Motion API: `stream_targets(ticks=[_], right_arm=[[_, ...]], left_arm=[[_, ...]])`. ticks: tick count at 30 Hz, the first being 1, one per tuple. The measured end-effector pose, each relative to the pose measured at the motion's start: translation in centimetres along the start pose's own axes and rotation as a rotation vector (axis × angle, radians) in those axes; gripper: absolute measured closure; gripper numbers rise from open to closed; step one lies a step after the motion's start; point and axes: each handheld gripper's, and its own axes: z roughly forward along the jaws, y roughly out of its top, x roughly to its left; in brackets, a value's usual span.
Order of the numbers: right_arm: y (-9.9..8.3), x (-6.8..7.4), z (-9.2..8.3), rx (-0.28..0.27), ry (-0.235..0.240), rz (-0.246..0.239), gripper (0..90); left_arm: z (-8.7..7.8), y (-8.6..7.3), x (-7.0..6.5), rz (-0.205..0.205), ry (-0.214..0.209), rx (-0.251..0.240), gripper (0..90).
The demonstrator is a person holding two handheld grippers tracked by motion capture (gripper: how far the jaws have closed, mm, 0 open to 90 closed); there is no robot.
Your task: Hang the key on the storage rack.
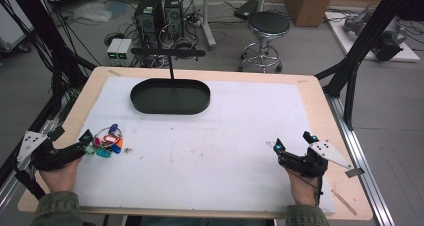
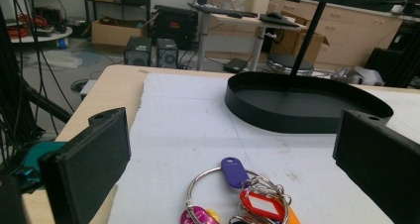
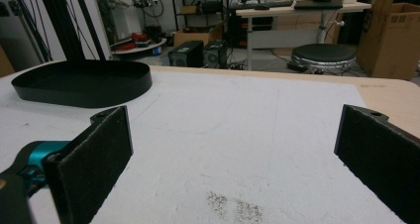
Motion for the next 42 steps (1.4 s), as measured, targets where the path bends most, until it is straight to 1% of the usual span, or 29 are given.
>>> stream_targets(ticks=[6, 8, 12, 15, 16, 18, 19, 21, 27, 28, 30, 34, 35, 37, 39, 40, 41, 42], right_arm=[[0.0, 0.0, 0.1, 0.005, 0.004, -0.002, 0.4], [-0.1, 0.0, 0.1, 0.008, 0.005, -0.002, 0.4], [-0.1, 0.1, 0.1, 0.006, 0.004, -0.025, 0.4], [-0.1, 0.2, 0.1, 0.008, 0.002, -0.031, 0.4], [-0.1, 0.2, 0.1, 0.01, 0.001, -0.023, 0.4], [-0.1, 0.1, 0.2, 0.01, 0.003, -0.026, 0.4], [-0.1, 0.2, 0.2, 0.01, 0.004, -0.024, 0.4], [-0.1, 0.2, 0.2, 0.013, 0.008, -0.028, 0.4], [-0.1, 0.2, 0.3, 0.019, 0.009, -0.031, 0.4], [-0.2, 0.2, 0.4, 0.016, 0.012, -0.04, 0.4], [-0.2, 0.2, 0.4, 0.021, 0.014, -0.032, 0.4], [-0.2, 0.2, 0.4, 0.024, 0.014, -0.034, 0.4], [-0.2, 0.3, 0.4, 0.025, 0.015, -0.031, 0.4], [-0.2, 0.2, 0.4, 0.025, 0.014, -0.037, 0.4], [-0.2, 0.2, 0.4, 0.026, 0.016, -0.039, 0.4], [-0.2, 0.3, 0.4, 0.032, 0.016, -0.034, 0.4], [-0.2, 0.3, 0.4, 0.032, 0.018, -0.037, 0.4], [-0.2, 0.3, 0.5, 0.032, 0.017, -0.038, 0.4]], left_arm=[[0.1, 0.0, -0.1, -0.005, -0.012, -0.001, 1.8], [0.0, 0.0, 0.0, -0.007, -0.008, -0.004, 1.8], [0.1, 0.0, 0.0, -0.015, -0.009, 0.005, 1.8], [0.3, -0.1, -0.2, -0.026, -0.024, 0.011, 1.8], [0.3, -0.1, -0.3, -0.025, -0.028, 0.015, 1.8], [0.4, -0.1, -0.5, -0.022, -0.036, 0.018, 1.8], [0.5, -0.1, -0.5, -0.025, -0.045, 0.029, 1.8], [0.6, -0.1, -0.5, -0.027, -0.05, 0.037, 1.8], [1.0, -0.1, -1.0, -0.003, -0.075, 0.071, 1.8], [1.1, -0.1, -1.1, -0.002, -0.079, 0.077, 1.8], [1.2, -0.2, -1.2, 0.002, -0.087, 0.084, 1.8], [1.5, -0.2, -1.4, 0.011, -0.103, 0.101, 1.8], [1.6, -0.3, -1.4, 0.013, -0.108, 0.115, 1.9], [1.7, -0.3, -1.4, 0.011, -0.111, 0.118, 1.9], [1.9, -0.3, -1.5, 0.018, -0.116, 0.133, 1.8], [1.9, -0.4, -1.6, 0.018, -0.12, 0.137, 1.9], [2.2, -0.5, -1.8, 0.019, -0.135, 0.149, 1.9], [2.2, -0.5, -1.8, 0.019, -0.135, 0.149, 1.9]])
